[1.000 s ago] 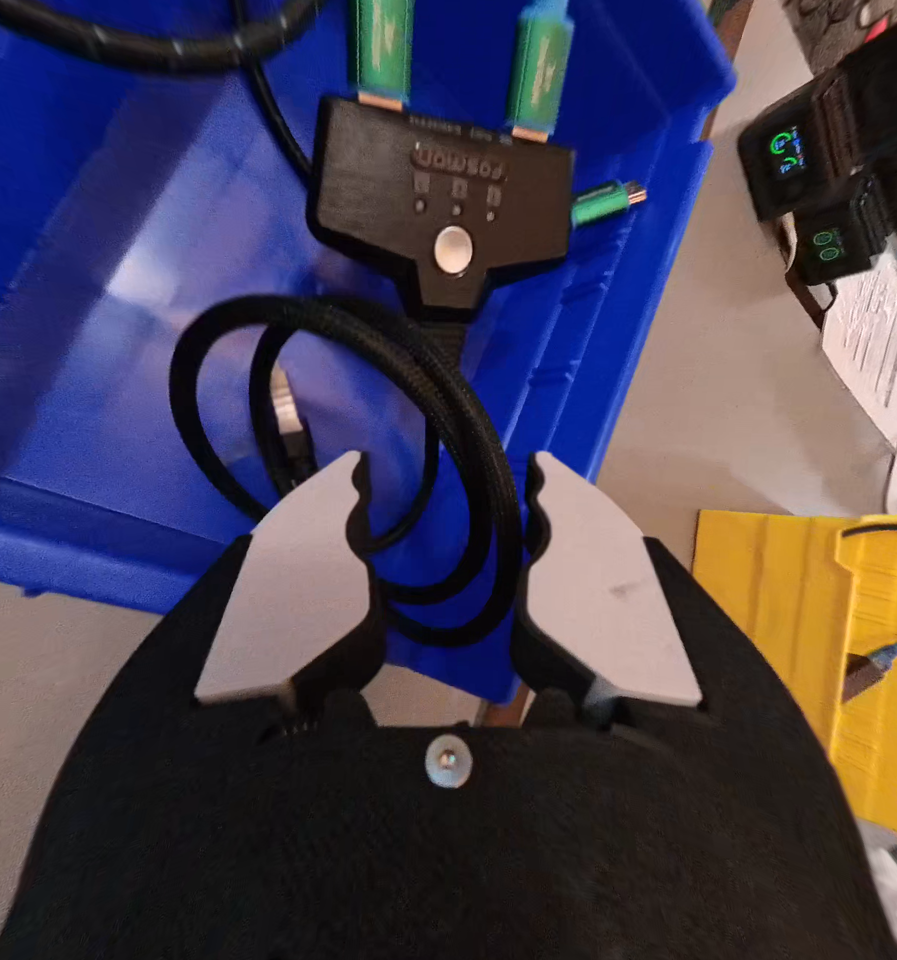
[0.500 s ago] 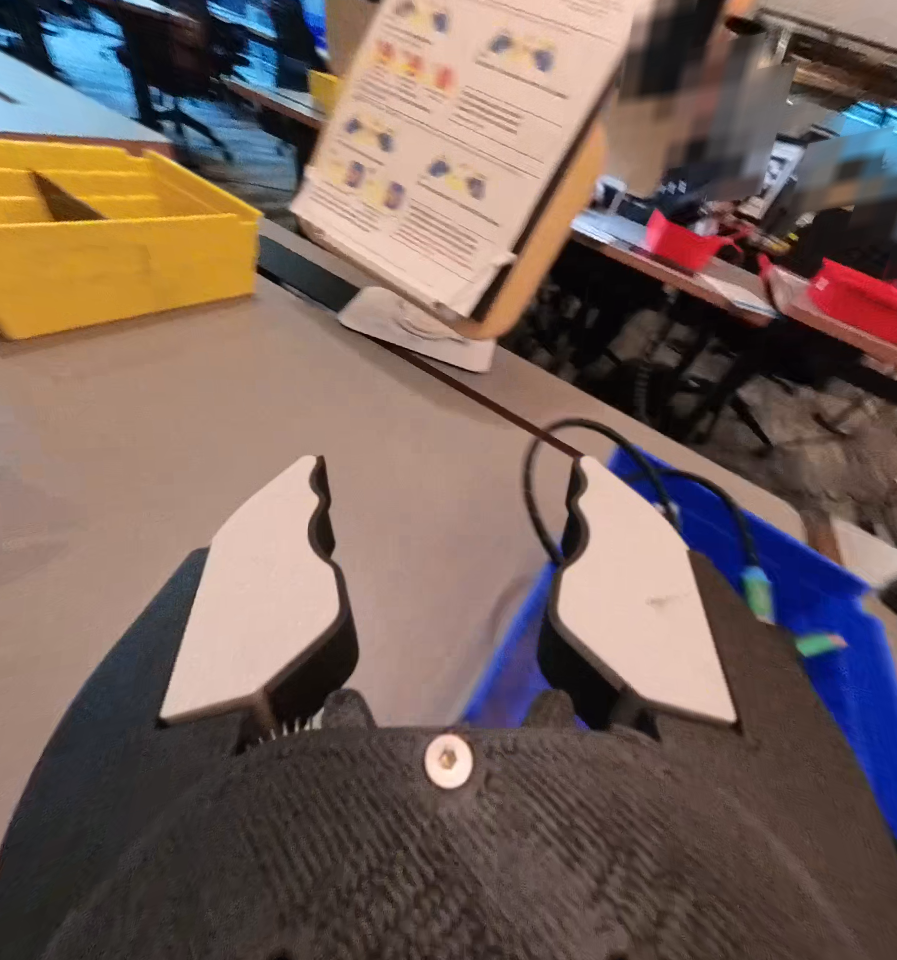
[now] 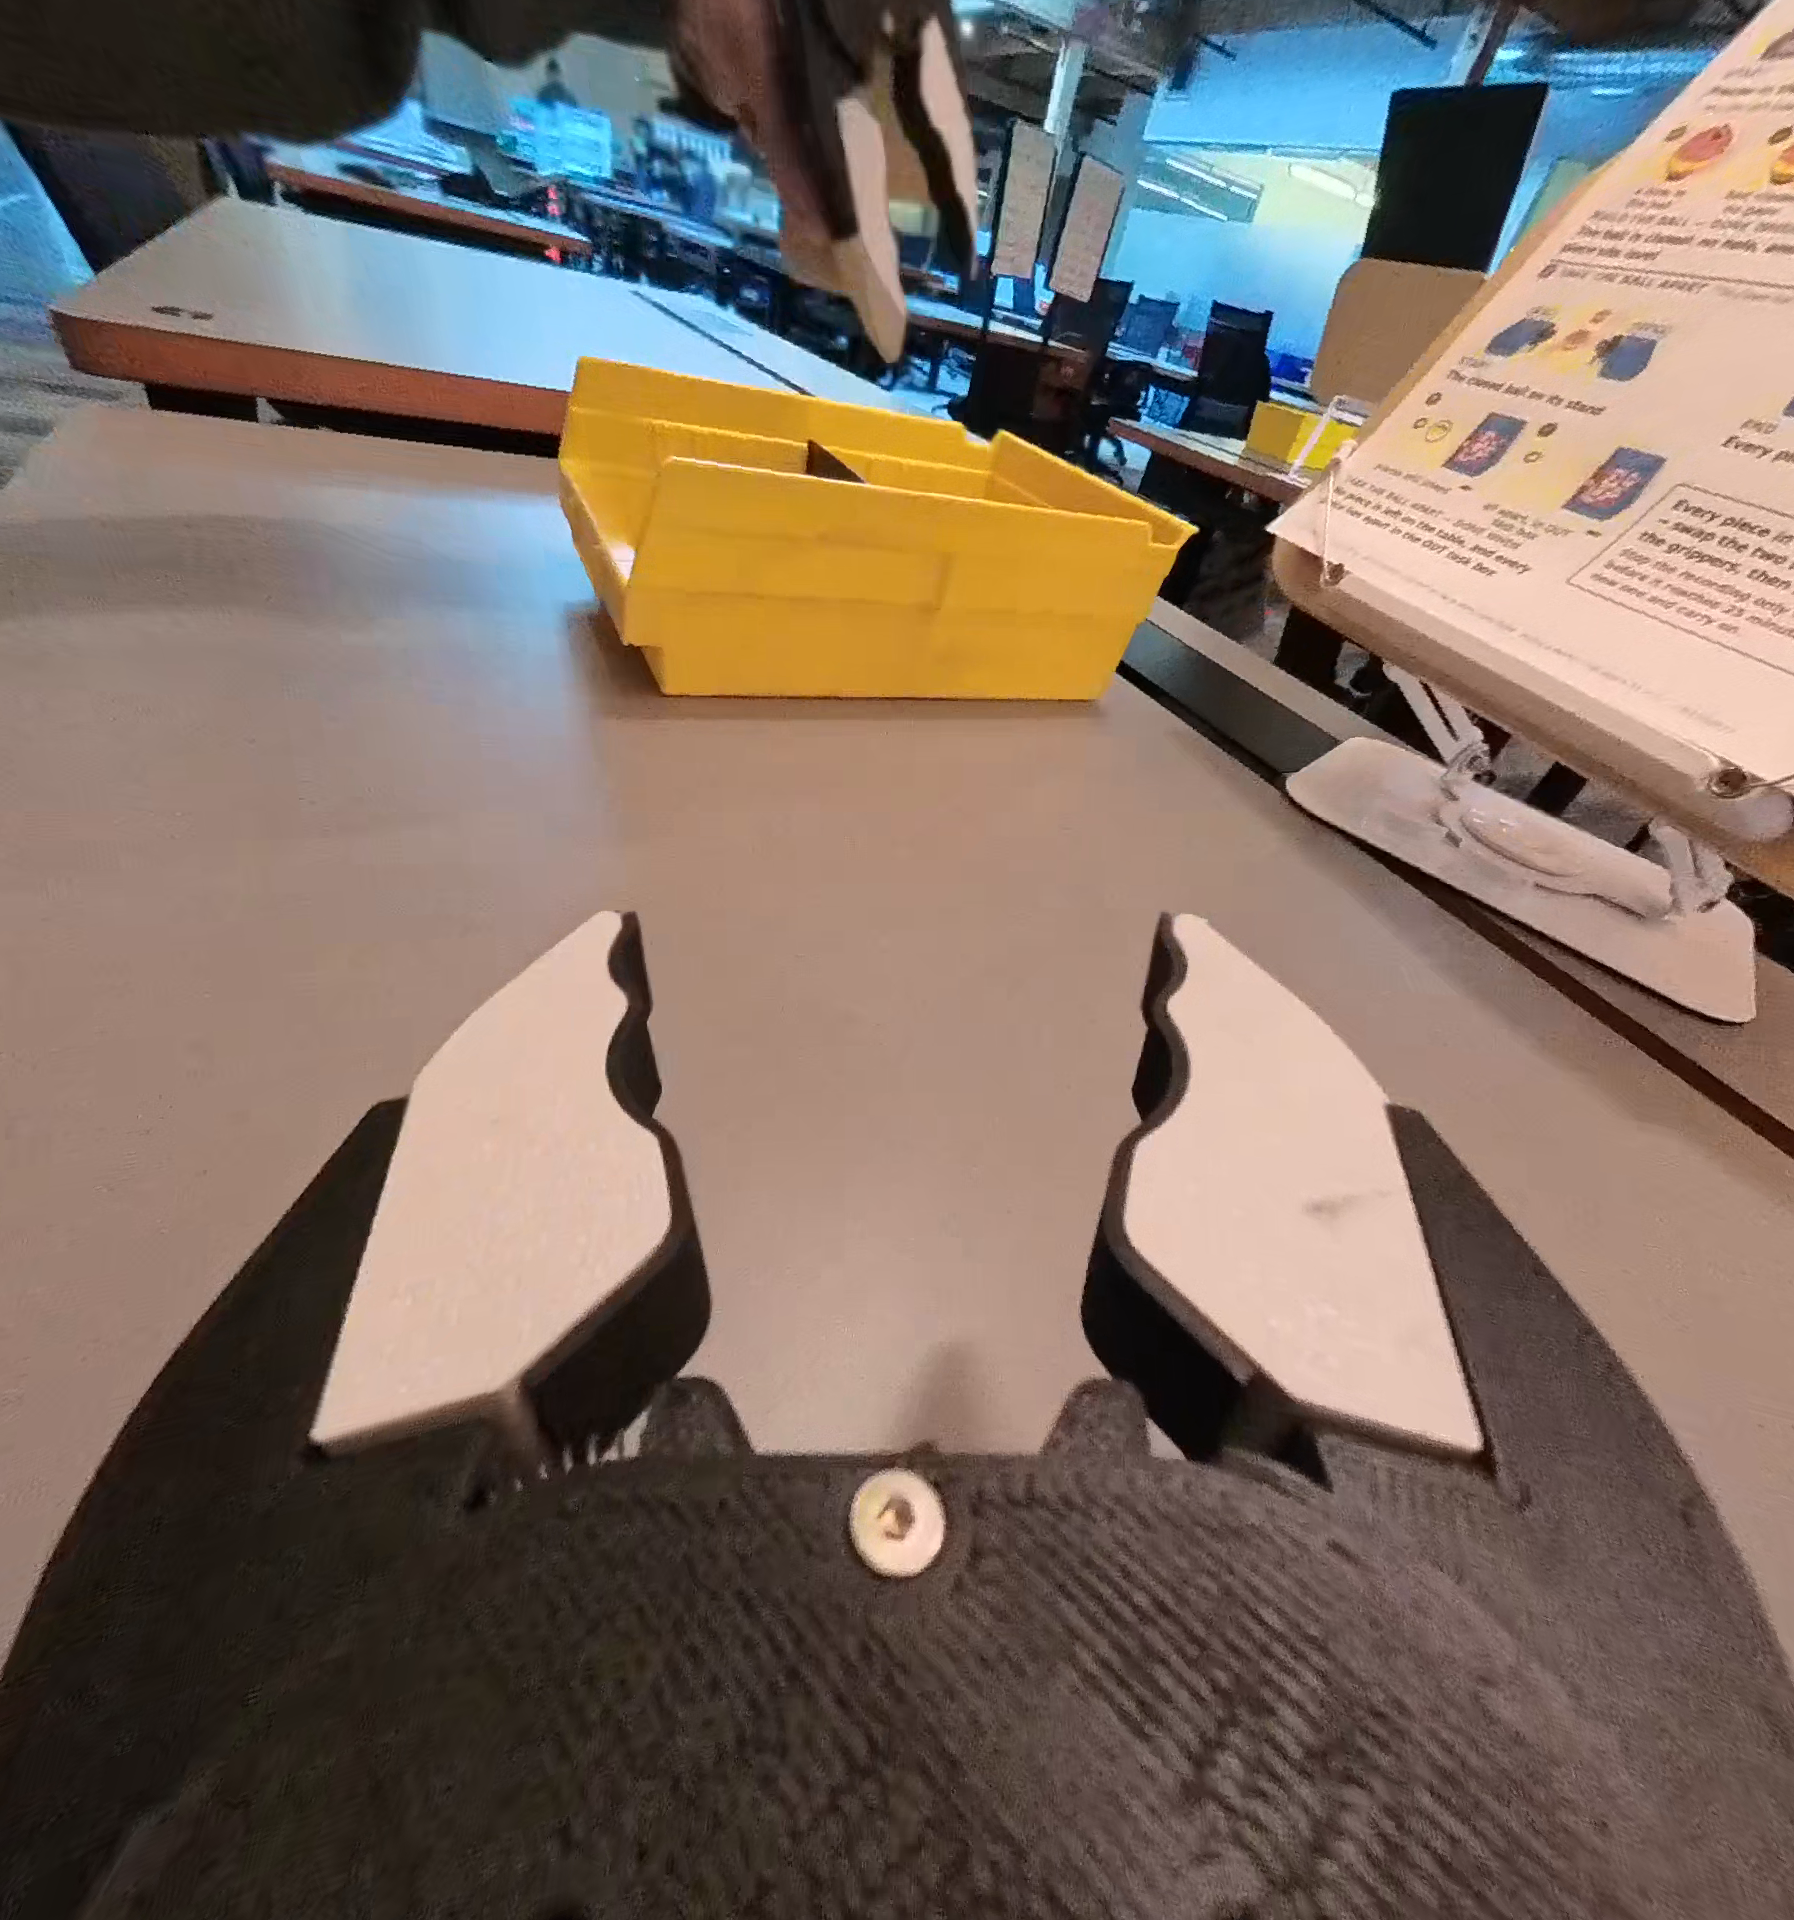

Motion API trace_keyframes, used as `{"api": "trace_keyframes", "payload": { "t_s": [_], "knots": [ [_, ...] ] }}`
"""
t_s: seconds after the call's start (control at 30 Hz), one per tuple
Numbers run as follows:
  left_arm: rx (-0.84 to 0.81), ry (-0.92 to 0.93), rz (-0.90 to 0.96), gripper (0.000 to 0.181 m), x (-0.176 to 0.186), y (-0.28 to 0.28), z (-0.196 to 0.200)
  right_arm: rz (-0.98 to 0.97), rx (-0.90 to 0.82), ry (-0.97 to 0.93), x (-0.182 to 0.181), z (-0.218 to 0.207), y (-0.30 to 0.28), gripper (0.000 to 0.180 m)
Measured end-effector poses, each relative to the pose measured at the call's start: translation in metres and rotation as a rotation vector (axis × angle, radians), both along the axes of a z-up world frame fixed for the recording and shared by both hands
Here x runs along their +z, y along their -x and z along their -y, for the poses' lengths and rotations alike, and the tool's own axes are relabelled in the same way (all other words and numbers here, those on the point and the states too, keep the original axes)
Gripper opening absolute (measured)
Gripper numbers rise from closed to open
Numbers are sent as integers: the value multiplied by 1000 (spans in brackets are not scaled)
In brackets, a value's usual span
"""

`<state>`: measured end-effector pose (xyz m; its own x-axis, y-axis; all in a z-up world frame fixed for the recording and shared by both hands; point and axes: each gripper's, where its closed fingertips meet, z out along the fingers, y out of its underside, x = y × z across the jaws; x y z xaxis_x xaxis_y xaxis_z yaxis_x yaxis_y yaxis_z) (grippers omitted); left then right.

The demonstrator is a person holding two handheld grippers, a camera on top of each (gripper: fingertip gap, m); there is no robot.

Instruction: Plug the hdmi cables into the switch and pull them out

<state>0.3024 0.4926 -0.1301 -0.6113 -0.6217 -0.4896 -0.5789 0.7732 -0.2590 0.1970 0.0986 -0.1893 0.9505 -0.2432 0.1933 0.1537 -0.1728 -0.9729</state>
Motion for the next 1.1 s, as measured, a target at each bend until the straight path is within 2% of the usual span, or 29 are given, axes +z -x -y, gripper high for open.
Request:
{"api": "trace_keyframes", "payload": {
  "t_s": [0.03, 0.3, 0.4, 0.6, 0.7, 0.77, 0.9, 1.0, 1.1],
  "knots": [
    [0, -7, -40, 69, -9, -9, -6, -13, 0, -11, 0, 1, -1, 91],
    [-61, -148, -415, 68, -97, -40, -37, -168, 11, -216, 17, 18, -15, 87],
    [-84, -193, -510, 68, -118, -41, -46, -183, 22, -224, 18, 19, -15, 85],
    [-109, -197, -576, 66, -144, -46, -48, -173, 57, -161, 12, 12, -8, 83],
    [-83, -171, -594, 70, -146, -49, -49, -164, 71, -134, 9, 8, -6, 82],
    [-74, -143, -618, 64, -147, -46, -48, -164, 73, -123, 9, 7, -5, 82],
    [-107, -155, -552, 63, -144, -49, -46, -165, 71, -113, 8, 6, -5, 80],
    [-105, -168, -455, 63, -124, -50, -45, -174, 63, -137, 10, 8, -7, 78],
    [-112, -198, -343, 63, -80, -49, -43, -189, 59, -186, 16, 13, -9, 76]
  ]
}}
